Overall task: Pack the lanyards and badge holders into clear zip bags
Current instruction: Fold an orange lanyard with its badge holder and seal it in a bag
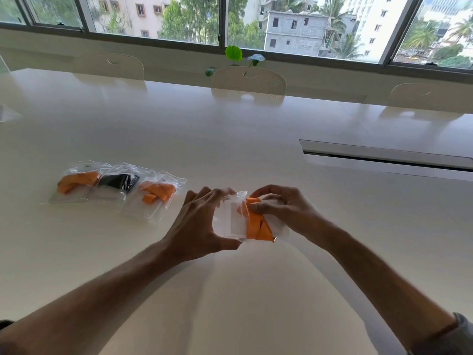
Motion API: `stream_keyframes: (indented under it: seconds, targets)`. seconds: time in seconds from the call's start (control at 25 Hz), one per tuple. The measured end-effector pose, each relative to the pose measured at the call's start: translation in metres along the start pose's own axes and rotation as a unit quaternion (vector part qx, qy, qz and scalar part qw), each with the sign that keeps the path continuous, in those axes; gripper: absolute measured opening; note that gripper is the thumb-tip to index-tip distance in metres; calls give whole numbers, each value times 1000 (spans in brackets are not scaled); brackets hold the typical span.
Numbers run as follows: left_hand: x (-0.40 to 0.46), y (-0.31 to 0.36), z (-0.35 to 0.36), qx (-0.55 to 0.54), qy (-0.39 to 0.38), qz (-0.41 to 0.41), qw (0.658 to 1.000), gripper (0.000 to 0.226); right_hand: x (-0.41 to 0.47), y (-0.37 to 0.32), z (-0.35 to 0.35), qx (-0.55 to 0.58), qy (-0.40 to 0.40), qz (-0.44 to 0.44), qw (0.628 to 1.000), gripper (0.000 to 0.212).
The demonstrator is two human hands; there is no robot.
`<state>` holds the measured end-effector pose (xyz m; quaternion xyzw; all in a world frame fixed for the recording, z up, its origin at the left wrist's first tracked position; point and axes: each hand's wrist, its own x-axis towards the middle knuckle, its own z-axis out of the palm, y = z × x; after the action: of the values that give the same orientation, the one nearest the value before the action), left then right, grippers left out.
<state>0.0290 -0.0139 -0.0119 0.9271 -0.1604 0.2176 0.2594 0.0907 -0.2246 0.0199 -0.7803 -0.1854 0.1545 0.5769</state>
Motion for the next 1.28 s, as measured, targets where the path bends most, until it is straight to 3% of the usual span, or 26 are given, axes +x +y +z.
stream_keyframes:
  seconds: [0.08, 0.2, 0.36, 0.52, 0.76, 0.88, 0.96, 1.04, 1.16, 1.28]
  targets:
    - [0, 0, 0, 0, 3, 2, 1000, 88, 0, 3, 1, -7, 23, 26, 999, 21]
    - [0, 3, 0, 18, -7, 26, 999, 90, 0, 5, 4, -3, 42, 45, 998, 32]
    - [-2, 10, 2, 24, -18, 52, 998, 90, -6, 0, 11, 39, 83, 2, 996, 45]
    - [-3, 15, 6, 9, -3, 43, 999, 87, -10, 6, 31, 41, 120, -45, 991, 41]
    - [-1, 12, 2, -34, 19, -13, 999, 84, -7, -10, 7, -19, 81, -52, 995, 21]
    - [1, 10, 2, -58, 35, -40, 997, 85, -8, -20, -9, -102, 7, -46, 994, 30]
    - [0, 10, 3, -54, 33, -41, 997, 88, -10, -21, -9, -85, -24, -39, 995, 22]
    - [-1, 10, 3, -32, 30, -33, 998, 92, -10, -21, -7, -53, -16, -34, 998, 9]
    - [0, 11, 1, 9, 44, -29, 999, 92, -8, -18, 1, -21, 33, -37, 999, 15]
    - [0, 17, 2, 71, 45, 5, 996, 85, -10, -11, 14, -16, 20, -50, 998, 11]
